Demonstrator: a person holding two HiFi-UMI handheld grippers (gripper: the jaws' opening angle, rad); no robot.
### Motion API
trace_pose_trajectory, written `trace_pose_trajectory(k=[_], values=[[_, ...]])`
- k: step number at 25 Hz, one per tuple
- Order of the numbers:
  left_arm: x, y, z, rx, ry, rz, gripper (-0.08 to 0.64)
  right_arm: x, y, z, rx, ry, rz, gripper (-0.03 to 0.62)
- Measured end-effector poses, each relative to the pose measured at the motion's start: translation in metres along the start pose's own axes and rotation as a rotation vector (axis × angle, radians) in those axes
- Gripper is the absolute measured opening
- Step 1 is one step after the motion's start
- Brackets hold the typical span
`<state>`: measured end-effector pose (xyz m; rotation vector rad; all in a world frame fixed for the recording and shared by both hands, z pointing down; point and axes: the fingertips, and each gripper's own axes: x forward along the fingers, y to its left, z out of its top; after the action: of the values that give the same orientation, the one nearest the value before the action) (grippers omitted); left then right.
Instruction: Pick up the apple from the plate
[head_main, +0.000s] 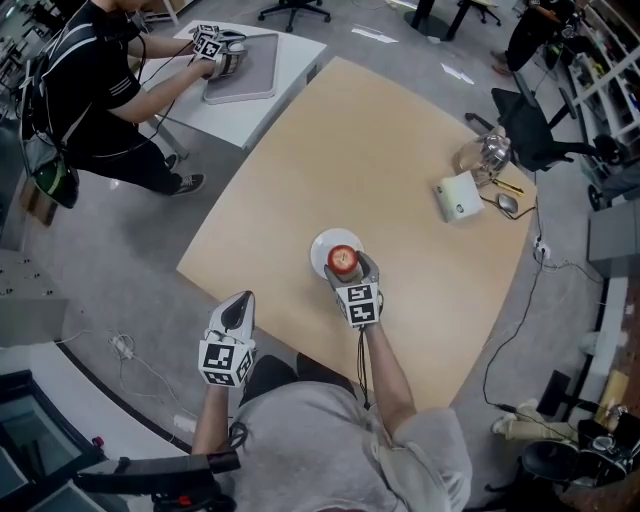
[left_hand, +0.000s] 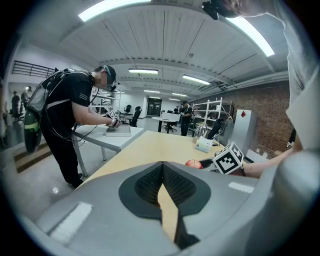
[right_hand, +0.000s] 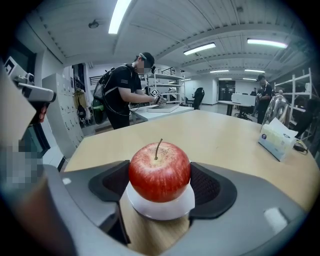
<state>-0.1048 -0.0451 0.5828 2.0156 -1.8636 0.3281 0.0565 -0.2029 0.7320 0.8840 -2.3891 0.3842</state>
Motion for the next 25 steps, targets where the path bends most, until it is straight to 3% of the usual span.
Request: trace_pose_trajectory(k=[25], values=[[-0.019, -0.029, 0.011, 0.016, -0.062, -0.037, 0.02, -0.088, 0.01, 0.01, 0.02, -0.086, -0.026, 0.382]])
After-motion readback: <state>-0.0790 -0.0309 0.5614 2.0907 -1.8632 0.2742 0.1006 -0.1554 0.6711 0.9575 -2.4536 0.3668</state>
